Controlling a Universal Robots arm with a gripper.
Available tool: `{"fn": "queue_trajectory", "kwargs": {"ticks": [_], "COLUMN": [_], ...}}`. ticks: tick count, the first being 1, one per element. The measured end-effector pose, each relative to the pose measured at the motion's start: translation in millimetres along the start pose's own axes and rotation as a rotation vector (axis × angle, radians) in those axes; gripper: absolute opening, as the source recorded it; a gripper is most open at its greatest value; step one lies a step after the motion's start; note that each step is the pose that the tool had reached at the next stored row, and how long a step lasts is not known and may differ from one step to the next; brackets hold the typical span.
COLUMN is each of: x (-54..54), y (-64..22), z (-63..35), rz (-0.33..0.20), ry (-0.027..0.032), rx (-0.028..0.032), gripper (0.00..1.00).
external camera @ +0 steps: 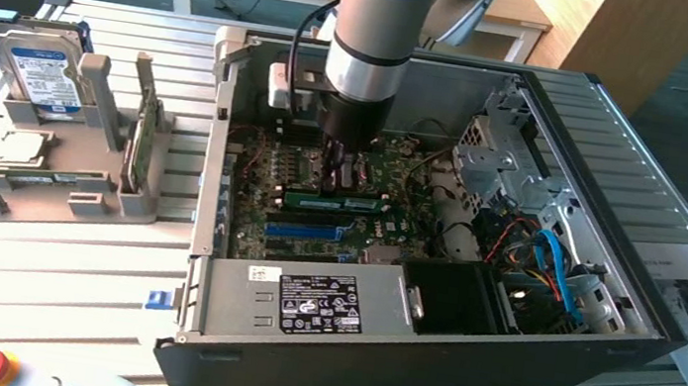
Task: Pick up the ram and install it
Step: 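Press down the ram until it locks into place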
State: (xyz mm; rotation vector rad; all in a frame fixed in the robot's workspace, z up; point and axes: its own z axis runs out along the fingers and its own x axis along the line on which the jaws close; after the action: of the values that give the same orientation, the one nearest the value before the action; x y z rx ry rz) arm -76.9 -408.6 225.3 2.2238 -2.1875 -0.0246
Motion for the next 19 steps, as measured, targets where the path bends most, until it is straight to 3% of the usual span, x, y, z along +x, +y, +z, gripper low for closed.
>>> {"fn": "queue_trajectory", "kwargs": {"ticks": [19], "x": [1.3], "y": [-0.1], "z": [2.5], "rz": [0.0], "ry": [0.0], "rx": [0.0001], "gripper": [0.1]}}
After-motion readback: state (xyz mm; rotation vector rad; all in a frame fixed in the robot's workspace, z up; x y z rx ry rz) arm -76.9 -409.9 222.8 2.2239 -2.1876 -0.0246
